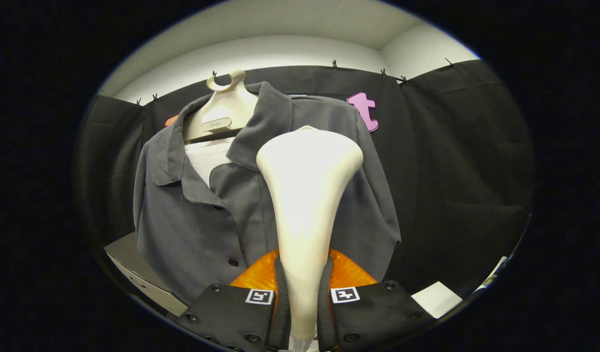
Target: Iron the clothes twice with a garment steamer, once on the left side and once on the right side.
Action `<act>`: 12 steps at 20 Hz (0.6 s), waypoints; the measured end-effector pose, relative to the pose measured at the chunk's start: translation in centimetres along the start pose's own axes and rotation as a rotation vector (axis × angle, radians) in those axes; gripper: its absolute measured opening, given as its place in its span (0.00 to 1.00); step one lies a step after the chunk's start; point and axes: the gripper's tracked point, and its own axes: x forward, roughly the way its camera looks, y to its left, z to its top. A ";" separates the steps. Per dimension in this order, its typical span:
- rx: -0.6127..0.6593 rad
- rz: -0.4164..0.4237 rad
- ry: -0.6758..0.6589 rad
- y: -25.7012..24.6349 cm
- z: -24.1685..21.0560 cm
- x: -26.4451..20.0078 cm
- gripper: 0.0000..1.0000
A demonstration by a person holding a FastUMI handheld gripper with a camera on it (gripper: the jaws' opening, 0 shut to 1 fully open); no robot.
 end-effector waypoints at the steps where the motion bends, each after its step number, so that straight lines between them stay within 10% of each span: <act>1: 0.002 0.002 0.005 -0.1 -0.4 0.0 0.29; 12: 0.000 0.012 0.105 -0.6 -7.4 -0.5 0.29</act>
